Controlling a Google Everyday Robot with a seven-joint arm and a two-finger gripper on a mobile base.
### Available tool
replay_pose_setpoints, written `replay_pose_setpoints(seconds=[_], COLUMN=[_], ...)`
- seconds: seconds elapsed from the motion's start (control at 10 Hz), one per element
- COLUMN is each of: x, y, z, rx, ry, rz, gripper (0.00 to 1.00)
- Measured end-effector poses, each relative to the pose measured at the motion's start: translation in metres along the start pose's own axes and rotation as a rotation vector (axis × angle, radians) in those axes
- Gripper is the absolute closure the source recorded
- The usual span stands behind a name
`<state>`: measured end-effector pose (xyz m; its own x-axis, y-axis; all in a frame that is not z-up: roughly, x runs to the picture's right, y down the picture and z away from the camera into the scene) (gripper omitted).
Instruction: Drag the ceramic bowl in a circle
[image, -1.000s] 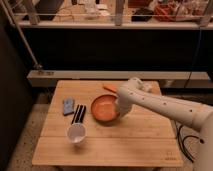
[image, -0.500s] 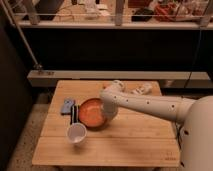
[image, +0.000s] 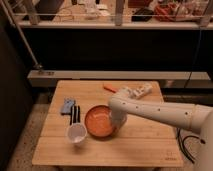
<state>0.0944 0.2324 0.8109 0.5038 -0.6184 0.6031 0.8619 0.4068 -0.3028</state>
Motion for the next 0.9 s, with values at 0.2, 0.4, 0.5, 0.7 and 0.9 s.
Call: replay_pose_setpoints(seconds=[0.2, 0.4, 0.5, 0.7, 0.9], x=[0.014, 0.038, 0.055, 0.078, 0.091], y=[0.051, 0.097, 0.118, 0.129, 0.126], z=[-0.001, -0.005, -0.01, -0.013, -0.015], rx=[-0.008, -0.002, 0.013, 0.043, 0.043], ry=[-0.015, -0.011, -0.005, 0.002, 0.004], rz=[0.044, 0.108, 0.156, 0.197, 0.179], gripper=[0.93, 0.93, 0.93, 0.93, 0.93])
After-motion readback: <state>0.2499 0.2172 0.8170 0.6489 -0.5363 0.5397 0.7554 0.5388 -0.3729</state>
